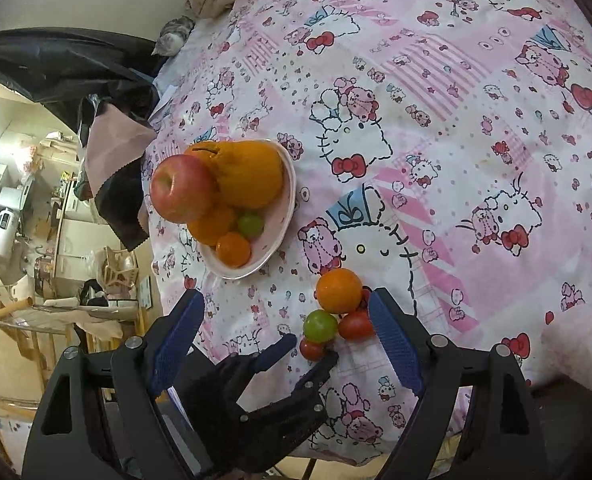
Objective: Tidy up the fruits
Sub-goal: 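Grasp a red cherry tomato with the left tool while the right tool grasps a small tangerine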
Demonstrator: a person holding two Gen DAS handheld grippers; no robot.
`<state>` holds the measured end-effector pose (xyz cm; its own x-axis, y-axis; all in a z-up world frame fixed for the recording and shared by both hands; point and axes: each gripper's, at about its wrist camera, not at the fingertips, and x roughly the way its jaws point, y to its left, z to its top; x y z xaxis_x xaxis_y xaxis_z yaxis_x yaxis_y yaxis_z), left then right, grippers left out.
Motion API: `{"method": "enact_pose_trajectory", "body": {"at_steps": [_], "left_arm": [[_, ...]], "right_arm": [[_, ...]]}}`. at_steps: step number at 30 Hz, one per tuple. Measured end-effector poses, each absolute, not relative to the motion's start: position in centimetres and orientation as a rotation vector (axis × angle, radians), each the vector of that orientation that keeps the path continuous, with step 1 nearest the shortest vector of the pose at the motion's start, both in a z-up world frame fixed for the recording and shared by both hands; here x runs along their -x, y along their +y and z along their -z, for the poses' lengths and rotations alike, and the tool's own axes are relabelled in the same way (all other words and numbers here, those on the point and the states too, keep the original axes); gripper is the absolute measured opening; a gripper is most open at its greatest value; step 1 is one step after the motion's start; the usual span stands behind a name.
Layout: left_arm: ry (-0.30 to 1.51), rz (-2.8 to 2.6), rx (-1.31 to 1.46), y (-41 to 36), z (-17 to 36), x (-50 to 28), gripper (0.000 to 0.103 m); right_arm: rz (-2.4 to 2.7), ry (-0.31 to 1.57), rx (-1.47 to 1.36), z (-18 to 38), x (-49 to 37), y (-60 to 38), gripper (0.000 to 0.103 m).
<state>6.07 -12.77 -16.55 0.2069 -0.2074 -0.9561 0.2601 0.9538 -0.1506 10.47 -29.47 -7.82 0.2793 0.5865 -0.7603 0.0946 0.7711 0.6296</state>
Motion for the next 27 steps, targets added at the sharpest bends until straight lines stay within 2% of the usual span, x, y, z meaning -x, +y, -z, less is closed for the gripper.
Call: {"method": "enact_pose_trajectory", "body": {"at_steps": [2,10,16,23,27], "left_arm": [[1.322,0.354,-0.03,-12.7,16.4,-6.0,0.03],[1.324,0.355,-0.013,-12.0,14.9,-5.4,0.029],[1.331,0.332,0.001,-9.9,11.5,-4.2,0.03],[1.244,0.229,0.075,-5.0,7.0,-3.8,0.03],[1.205,0.174,0.116,-3.6,7.0,-4.0,0.03]], "right_arm": [[-0.361,1.268,-0.633,7.8,-10.5,-29.3,0.087],[-0.339,1.275,-0.603,8.0,-10.4,-29.2,0.087],[-0.321,1.281,-0.599,8.2,-10.5,-29.1,0.087],[-0.308,1.333,-0.597,9.5,-10.7,-28.8,0.087],[-0.293,1.375,-0.567,10.8,-11.0,-27.9,0.078]]}}
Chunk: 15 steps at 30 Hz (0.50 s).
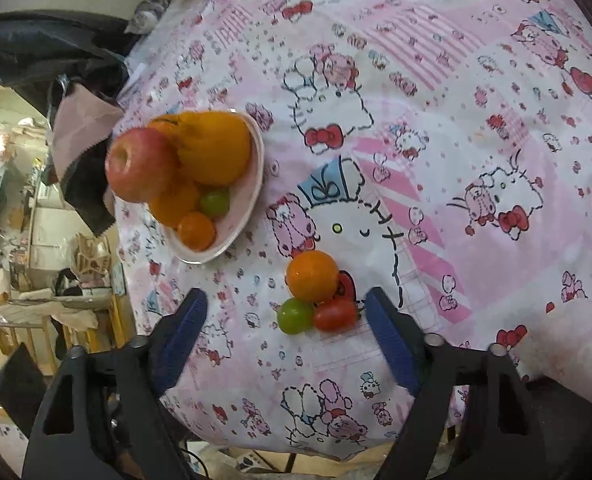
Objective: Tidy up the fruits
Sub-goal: 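Grasp a red cherry tomato with the left tool while the right tool grasps a small tangerine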
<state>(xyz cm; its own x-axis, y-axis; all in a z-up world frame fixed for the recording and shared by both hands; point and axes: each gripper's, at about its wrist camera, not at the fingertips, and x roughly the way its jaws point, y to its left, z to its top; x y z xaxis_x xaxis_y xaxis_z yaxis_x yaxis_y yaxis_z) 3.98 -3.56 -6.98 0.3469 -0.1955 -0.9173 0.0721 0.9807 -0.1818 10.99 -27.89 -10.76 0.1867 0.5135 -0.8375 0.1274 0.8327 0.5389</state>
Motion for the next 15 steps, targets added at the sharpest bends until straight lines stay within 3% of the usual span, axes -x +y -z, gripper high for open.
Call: {"method": "enact_pose_trajectory", "body": {"at_steps": [7,15], "left_arm": [[1.182,0.102,0.174,-1.7,7.1,-4.1,0.03],[1.17,0.1,0.203,-1.2,6.4,-4.3,0.03]], "right_arm": [[-0.268,1.446,-0.438,13.0,-11.9,-25.6,0.062],[-0.231,1.492,-0.312,14.9,-13.0,-23.7,0.059]]}}
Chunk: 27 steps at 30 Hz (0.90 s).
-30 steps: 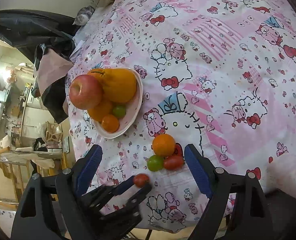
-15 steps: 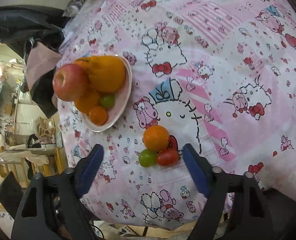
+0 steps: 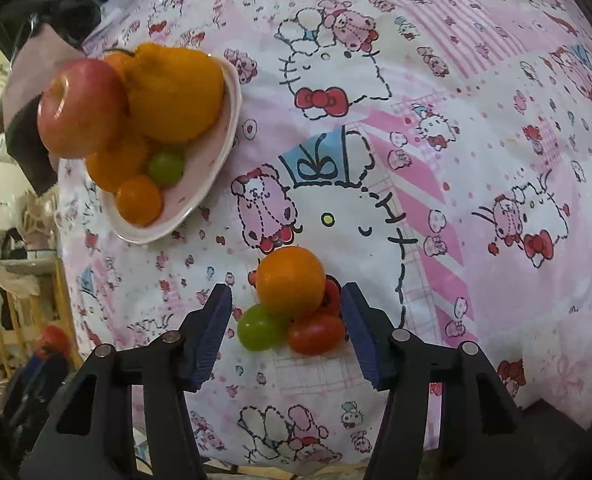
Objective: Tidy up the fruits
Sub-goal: 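Grasp a red cherry tomato with the left tool while the right tool grasps a small tangerine, then lower the tomato and tangerine onto the plate and open both tools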
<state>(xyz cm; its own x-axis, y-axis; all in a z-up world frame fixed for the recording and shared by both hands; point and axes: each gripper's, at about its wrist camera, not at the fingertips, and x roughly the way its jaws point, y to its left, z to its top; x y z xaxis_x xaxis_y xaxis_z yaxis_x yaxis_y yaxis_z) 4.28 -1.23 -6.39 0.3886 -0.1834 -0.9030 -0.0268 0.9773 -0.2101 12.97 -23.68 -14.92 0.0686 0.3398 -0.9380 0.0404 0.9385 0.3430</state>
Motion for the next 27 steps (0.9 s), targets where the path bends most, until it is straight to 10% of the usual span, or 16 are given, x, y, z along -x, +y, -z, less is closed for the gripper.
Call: {"method": "enact_pose_trajectory", "body": {"at_steps": [8,27], "left_arm": [[1.159,0.12,0.201,-1.8,6.1,-4.3,0.03],[1.123,0.071,0.17,-1.1,6.8,-4.1,0.03]], "right_arm": [[-0.206,1.507,-0.211,16.4,-13.2,-22.2,0.042],[-0.255,1.322,-0.292,11.7,-12.2,-23.4,0.041]]}}
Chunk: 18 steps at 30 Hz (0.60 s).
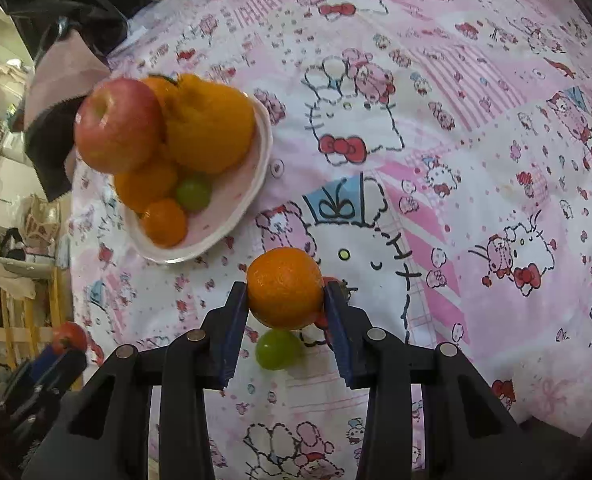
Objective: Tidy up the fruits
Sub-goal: 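Lower the tomato and tangerine onto the plate and open both tools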
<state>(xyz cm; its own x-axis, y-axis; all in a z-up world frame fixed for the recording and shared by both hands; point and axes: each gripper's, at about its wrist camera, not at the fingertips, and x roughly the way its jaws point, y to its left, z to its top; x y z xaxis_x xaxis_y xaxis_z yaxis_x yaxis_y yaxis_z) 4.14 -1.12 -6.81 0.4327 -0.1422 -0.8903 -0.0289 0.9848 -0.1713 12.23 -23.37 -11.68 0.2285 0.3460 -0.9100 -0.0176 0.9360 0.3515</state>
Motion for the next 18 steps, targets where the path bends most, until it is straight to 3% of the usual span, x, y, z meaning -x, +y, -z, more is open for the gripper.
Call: {"method": "enact_pose_trajectory", "body": {"at_steps": [18], "left_arm": [[1.055,-0.025,0.139,0.3,6.7,-3.8,0.03]], "right_arm": [[-0.42,1.159,-0.519,6.4,-11.2,-24.6,0.041]]}}
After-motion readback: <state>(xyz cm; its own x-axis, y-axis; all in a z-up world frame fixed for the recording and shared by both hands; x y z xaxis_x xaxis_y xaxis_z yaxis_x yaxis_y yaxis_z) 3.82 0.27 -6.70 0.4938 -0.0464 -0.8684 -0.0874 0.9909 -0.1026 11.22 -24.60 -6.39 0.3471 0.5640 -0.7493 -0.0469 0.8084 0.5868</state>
